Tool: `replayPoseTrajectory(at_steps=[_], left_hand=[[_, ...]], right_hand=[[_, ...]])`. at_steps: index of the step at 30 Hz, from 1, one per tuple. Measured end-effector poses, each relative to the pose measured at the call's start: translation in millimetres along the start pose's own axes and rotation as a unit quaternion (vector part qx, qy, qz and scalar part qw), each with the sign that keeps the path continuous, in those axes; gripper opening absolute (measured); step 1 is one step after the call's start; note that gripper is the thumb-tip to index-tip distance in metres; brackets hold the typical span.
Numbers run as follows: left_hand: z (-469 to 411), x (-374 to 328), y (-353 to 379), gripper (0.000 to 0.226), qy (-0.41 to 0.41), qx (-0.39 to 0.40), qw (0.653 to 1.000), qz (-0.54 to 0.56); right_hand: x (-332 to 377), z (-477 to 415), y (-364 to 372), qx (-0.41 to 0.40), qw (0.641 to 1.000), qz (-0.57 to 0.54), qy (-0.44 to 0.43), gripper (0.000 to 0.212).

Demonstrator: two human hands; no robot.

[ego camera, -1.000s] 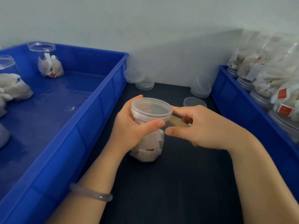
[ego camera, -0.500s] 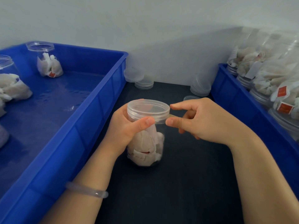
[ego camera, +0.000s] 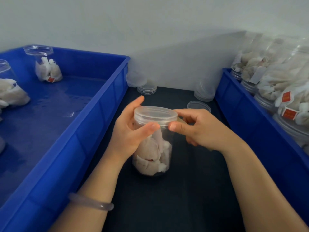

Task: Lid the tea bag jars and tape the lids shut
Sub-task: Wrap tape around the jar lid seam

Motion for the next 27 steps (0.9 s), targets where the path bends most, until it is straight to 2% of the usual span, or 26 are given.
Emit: replayPoseTrajectory(at_steps=[2, 3, 6, 7, 9, 12, 16, 21, 27], left_hand=[[1, -1, 1, 0.082, 0.014, -0.017, 1.0, -0.003], [2, -1, 3, 0.087, 0.017, -0.013, 1.0, -0.019], [3, -1, 6, 0.12, 0.014, -0.028, 0.996, -0.078], [3, -1, 7, 0.122, 0.018, -0.041, 0.995, -0.085], [3, 0, 6, 0.118, 0.027, -0.055, 0.994, -0.089], [1, 1, 3, 0.114, 0.024, -0.067, 0.994, -0.082], [0, 2, 0, 0.093, 0.014, -0.077, 0.995, -0.066], [-1, 1, 0, 0.092, -0.005, -0.063, 0.997, -0.034], [1, 1, 2, 0.086, -0.016, -0.048, 0.999, -0.001]], right_hand=[[0, -1, 0, -0.034, 0.999, 0.009, 0.001, 0.041], [1, -1, 0, -0.046, 0.999, 0.021, -0.005, 0.043], [5, -1, 4, -0.067, 0.993, 0.081, -0.048, 0.048], [8, 0, 6, -0.06, 0.992, 0.097, -0.059, 0.048], [9, 1, 7, -0.016, 0.995, 0.091, -0.036, 0.047], [7, 3, 5, 0.037, 0.998, 0.046, 0.024, 0.058], [14, 8, -6, -0.038, 0.996, 0.074, 0.003, 0.085], [14, 8, -9, -0.057, 0.994, 0.095, -0.001, 0.079], [11, 5, -7, -0.068, 0.992, 0.107, -0.001, 0.082]])
Point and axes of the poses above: each hand's wrist, its own z-axis away from the middle knuckle, its own y-axis out of the palm, x = y × z, the point moved 1 cm from there along -z, towards the middle knuckle, and after that the axes turned 15 degrees about -x, right-handed, at the moved point
